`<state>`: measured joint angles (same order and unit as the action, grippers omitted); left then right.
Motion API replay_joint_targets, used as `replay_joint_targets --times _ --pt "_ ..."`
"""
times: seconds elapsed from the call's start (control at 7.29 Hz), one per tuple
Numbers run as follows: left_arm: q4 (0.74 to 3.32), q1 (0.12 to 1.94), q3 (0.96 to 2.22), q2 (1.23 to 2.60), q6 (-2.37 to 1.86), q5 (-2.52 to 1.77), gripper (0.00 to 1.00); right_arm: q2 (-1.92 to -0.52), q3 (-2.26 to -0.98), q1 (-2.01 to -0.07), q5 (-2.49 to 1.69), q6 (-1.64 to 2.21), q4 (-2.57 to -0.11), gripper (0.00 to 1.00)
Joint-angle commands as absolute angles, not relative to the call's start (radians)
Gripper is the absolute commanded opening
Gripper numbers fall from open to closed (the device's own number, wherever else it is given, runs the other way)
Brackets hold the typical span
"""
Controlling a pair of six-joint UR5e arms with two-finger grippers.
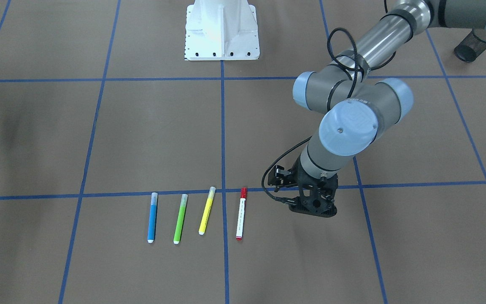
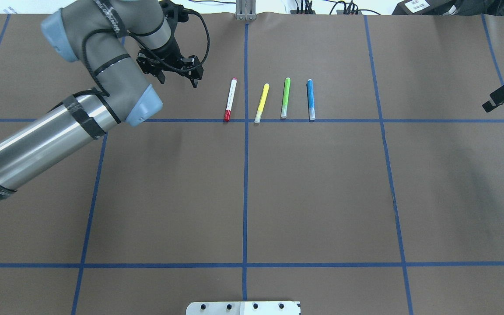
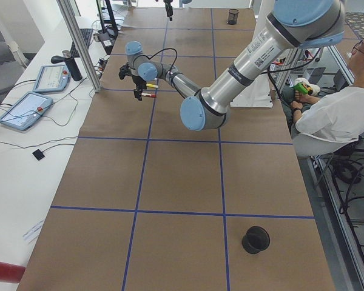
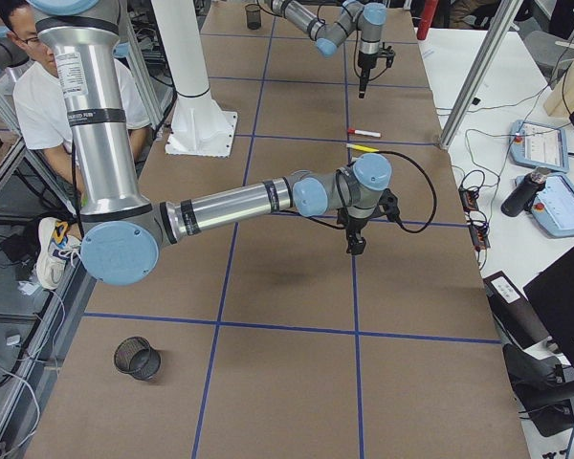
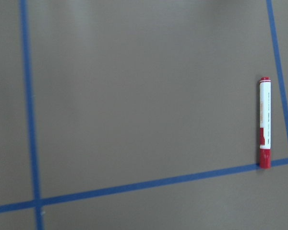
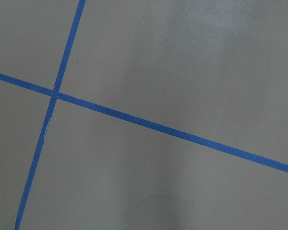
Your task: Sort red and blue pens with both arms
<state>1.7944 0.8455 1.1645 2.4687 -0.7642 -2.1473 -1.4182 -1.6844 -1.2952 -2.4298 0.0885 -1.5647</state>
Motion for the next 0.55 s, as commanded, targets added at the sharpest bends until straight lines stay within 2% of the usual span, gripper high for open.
replay_joint_targets --times 0.0,0.41 --pt "1.879 0.795 1.016 2.56 -0.769 -2.102 0.89 -1.417 -1.689 -1.284 -2.43 0.095 -1.565 1.0" --pt "1.884 0.743 0.948 2.608 -0.77 -2.031 0.84 -1.417 -1.69 -1.26 -2.428 0.117 -1.565 1.0"
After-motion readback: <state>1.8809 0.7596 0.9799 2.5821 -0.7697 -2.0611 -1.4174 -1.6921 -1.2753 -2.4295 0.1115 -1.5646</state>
